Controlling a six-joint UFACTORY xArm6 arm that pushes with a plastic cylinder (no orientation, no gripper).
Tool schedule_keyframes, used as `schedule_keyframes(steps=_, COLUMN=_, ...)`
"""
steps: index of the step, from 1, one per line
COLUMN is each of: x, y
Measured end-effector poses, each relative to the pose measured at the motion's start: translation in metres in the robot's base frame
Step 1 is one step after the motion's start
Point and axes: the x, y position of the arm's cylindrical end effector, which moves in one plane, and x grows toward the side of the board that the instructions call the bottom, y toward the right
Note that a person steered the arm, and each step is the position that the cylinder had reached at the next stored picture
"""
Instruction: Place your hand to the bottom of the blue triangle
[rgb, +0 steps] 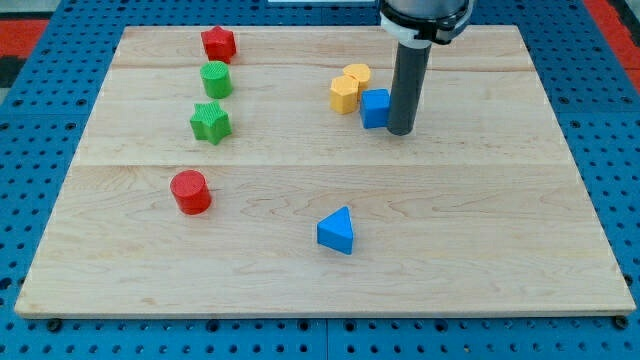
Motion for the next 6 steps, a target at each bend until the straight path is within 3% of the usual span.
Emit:
schedule_keyframes(steps=2, x=-0.010, y=-0.023)
schedule_keyframes(steps=3, x=0.019, y=-0.009)
schedule_keyframes(steps=4, x=0.068, y=0.002)
schedule_keyframes(steps=5, x=0.160, y=0.004)
schedule_keyframes(steps=6, x=0.221, y=-0.016)
